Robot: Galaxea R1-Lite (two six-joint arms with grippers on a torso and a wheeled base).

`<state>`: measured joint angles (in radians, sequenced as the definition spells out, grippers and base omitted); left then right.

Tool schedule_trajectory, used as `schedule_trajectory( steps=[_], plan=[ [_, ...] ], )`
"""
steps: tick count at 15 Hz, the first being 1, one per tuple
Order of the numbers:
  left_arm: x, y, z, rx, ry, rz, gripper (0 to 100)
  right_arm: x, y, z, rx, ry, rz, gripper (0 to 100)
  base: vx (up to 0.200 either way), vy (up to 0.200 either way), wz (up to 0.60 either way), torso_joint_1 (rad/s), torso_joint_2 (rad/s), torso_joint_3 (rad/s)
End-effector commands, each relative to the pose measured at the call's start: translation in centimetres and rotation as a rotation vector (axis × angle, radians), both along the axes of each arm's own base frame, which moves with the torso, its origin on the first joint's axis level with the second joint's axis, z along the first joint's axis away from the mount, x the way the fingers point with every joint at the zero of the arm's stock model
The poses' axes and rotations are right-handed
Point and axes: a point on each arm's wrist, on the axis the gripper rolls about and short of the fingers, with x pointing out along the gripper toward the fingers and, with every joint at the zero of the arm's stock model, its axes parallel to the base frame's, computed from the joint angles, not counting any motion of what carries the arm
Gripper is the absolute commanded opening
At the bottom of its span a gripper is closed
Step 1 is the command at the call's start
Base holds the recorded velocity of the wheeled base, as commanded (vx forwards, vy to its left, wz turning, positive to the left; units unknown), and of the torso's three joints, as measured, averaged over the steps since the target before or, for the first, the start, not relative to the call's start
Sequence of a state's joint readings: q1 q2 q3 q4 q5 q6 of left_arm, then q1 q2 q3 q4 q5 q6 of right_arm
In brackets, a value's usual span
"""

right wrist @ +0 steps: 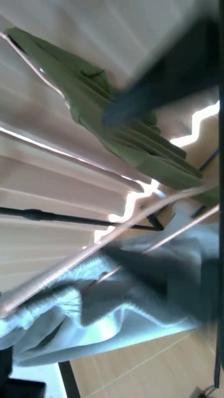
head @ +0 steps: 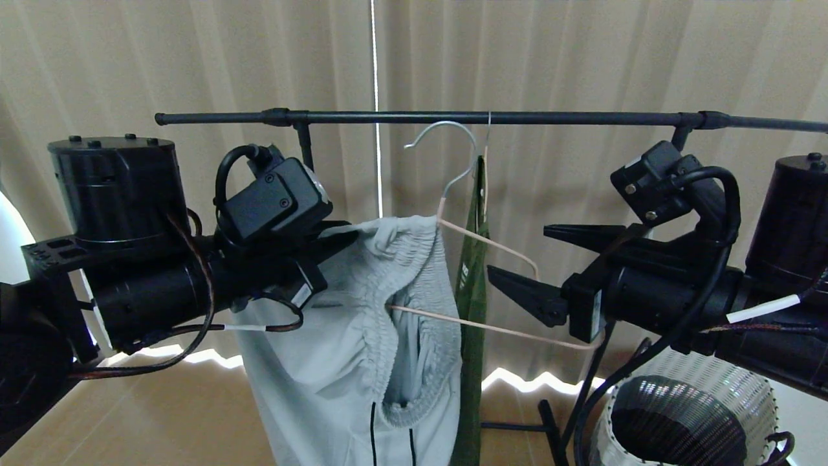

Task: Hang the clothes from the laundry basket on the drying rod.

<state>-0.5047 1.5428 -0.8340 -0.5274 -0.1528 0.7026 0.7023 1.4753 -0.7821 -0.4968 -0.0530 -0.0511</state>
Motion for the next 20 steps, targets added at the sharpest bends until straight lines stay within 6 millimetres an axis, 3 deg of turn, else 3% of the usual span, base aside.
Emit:
schedule_trajectory(
  steps=[1,4,7,15,20],
  plan=[
    [-0.3,0.4,-0.7,0.013,0.018,0.044,0,0.0,-0.1,-0.2,-0.005,0.004,-0.006,100,0.000,0.000,0.00,0.000,0.00,0.000],
    [-0.6,1.9,-1.3,-0.028,0.060,0.280,0,-0.3,-0.7,-0.8,0.017,-0.024,-0.011,100,0.000,0.000,0.00,0.000,0.00,0.000],
    [-0.5,1.9,-0.9,-0.118,0.093,0.363,0,-0.5,-0.7,-1.5,0.014,-0.020,-0.006,100,0.000,0.000,0.00,0.000,0.00,0.000],
    [-1.1,1.3,0.2,-0.257,0.075,0.339,0,-3.0,1.2,-3.7,-0.040,0.043,0.119,100,0.000,0.000,0.00,0.000,0.00,0.000],
    [-2.4,-0.1,1.0,-0.301,0.049,0.257,0,-2.1,2.2,-5.1,-0.068,0.075,0.117,100,0.000,0.000,0.00,0.000,0.00,0.000]
  ],
)
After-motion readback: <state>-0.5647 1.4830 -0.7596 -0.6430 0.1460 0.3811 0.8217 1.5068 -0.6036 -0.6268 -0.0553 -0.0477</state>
